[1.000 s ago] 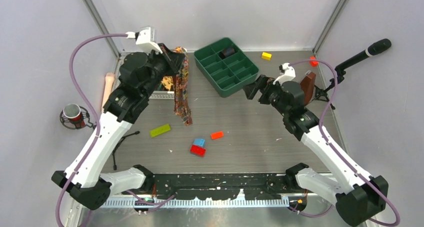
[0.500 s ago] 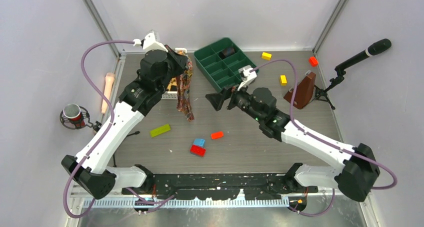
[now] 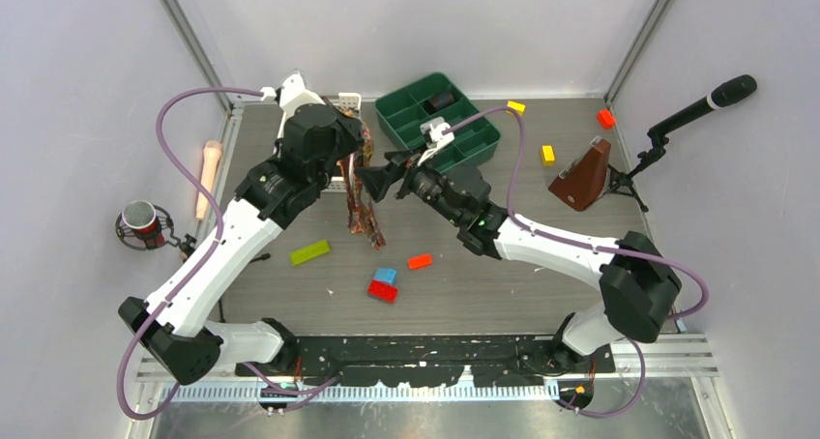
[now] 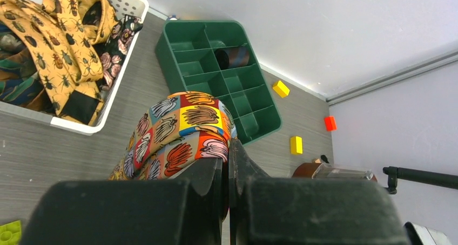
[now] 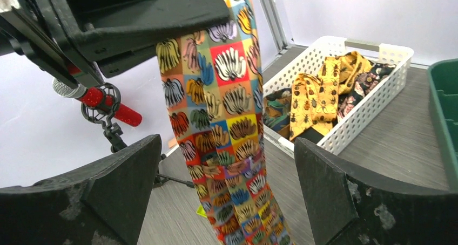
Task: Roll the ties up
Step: Place the tie at the center of the board.
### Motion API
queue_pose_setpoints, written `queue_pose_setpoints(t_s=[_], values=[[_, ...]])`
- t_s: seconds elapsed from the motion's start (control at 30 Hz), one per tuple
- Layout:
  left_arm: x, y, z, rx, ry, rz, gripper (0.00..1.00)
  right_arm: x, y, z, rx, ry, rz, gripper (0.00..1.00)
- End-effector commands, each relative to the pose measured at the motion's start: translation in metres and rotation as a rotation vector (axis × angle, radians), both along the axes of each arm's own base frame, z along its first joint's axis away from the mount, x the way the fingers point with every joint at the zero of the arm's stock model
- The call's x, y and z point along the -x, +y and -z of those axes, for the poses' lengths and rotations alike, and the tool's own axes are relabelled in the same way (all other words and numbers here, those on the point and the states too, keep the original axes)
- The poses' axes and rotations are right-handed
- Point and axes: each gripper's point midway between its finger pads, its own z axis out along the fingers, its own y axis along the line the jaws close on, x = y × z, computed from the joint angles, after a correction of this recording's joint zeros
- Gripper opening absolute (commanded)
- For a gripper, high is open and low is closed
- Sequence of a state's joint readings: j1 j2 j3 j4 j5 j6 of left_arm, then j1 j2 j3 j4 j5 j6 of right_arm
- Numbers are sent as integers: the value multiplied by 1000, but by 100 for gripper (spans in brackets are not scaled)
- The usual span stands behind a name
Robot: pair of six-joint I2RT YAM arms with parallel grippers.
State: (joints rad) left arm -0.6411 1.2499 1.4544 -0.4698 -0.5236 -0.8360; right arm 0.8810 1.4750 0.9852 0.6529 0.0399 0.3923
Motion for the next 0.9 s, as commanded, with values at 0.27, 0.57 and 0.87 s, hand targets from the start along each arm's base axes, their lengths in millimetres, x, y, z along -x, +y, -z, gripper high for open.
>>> queue_pose_setpoints(t_s=[0.27,0.57,0.87], values=[[12,22,-20,-6,-32,-69,0,-10,21,-43,-120,-102,35,99],[17,21,-9,-5,-6,-47,0,-26,32,-27,-38,-72,69,99],[20,25,-3,10,0,-65,0,-24,35,-22,-14,-120,49,97]])
